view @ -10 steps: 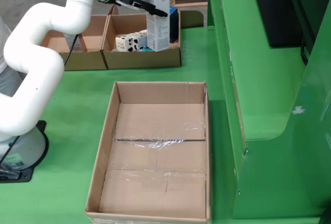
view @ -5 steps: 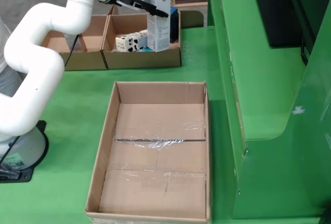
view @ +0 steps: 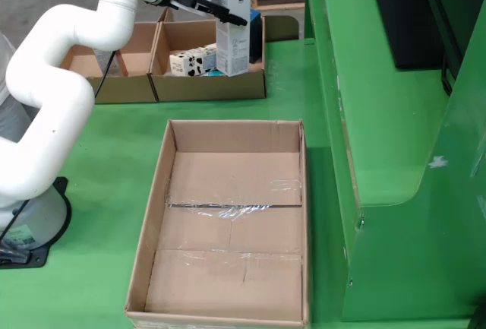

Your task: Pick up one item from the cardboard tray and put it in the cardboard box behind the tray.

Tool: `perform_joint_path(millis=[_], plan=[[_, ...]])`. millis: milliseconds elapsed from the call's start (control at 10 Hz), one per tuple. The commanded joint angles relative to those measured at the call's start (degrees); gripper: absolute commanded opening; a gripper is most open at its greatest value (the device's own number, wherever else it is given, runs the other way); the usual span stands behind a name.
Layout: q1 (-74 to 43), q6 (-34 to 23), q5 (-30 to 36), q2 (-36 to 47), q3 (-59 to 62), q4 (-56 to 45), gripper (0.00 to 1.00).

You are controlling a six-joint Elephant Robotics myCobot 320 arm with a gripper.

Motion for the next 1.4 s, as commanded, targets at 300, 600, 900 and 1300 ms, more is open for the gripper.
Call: perform_joint_path(millis=[300, 600, 900, 1300], plan=[[-0.6, 0.0, -0.7, 1.4, 1.6, 0.8, 0.00], [-0.6, 0.0, -0.7, 1.4, 1.6, 0.8, 0.00], [-0.6, 0.0, -0.7, 1.4, 1.6, 0.8, 0.00], [-0.6, 0.0, -0.7, 1.4, 1.6, 0.8, 0.40]])
